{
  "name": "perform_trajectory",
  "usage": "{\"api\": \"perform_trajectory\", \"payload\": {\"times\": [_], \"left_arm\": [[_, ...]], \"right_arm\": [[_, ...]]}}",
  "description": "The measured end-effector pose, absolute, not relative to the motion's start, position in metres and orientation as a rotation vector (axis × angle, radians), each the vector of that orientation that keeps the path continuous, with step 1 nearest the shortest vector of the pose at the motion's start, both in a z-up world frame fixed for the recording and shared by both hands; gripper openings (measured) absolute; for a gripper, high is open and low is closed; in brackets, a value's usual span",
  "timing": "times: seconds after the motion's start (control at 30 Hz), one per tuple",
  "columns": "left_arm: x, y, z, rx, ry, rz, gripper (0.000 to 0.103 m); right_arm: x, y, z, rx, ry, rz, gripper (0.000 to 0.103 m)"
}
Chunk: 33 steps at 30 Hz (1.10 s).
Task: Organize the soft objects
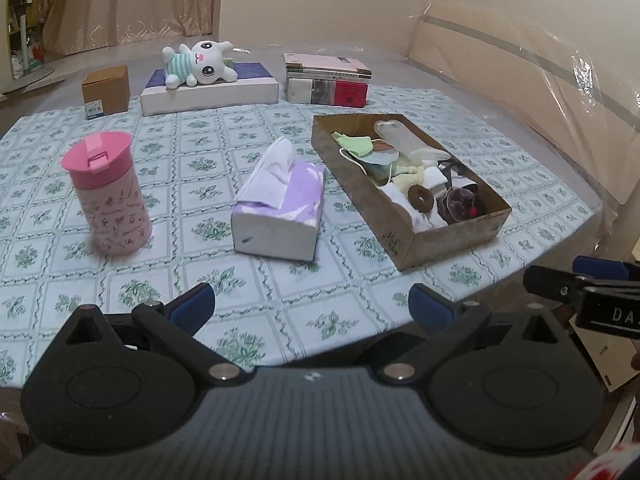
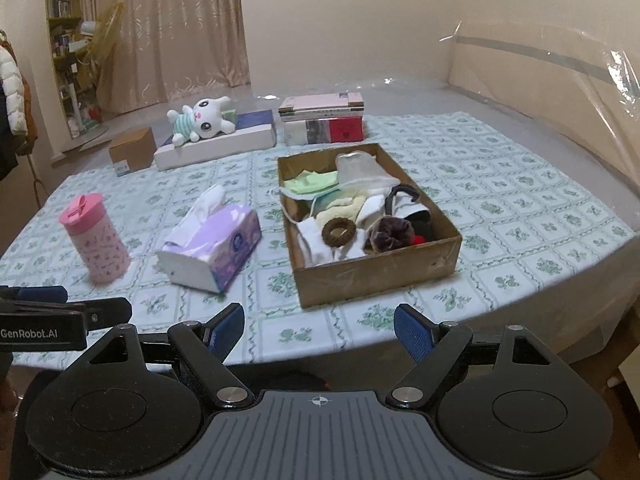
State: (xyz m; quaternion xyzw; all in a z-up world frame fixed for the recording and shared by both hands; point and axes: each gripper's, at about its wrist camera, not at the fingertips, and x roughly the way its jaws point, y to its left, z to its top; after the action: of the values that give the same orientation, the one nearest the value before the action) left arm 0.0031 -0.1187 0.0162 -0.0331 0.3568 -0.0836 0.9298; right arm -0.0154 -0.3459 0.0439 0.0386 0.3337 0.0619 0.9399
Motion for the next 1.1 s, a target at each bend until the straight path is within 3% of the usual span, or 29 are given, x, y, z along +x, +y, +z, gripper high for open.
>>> {"api": "perform_trajectory", "payload": {"times": [1.1], "left_arm": [[0.007, -0.116, 0.010, -0.068, 0.737, -0.166, 0.102]], "right_arm": [[-0.004, -0.341, 0.035, 0.080, 0.702, 0.131, 0.082]]}}
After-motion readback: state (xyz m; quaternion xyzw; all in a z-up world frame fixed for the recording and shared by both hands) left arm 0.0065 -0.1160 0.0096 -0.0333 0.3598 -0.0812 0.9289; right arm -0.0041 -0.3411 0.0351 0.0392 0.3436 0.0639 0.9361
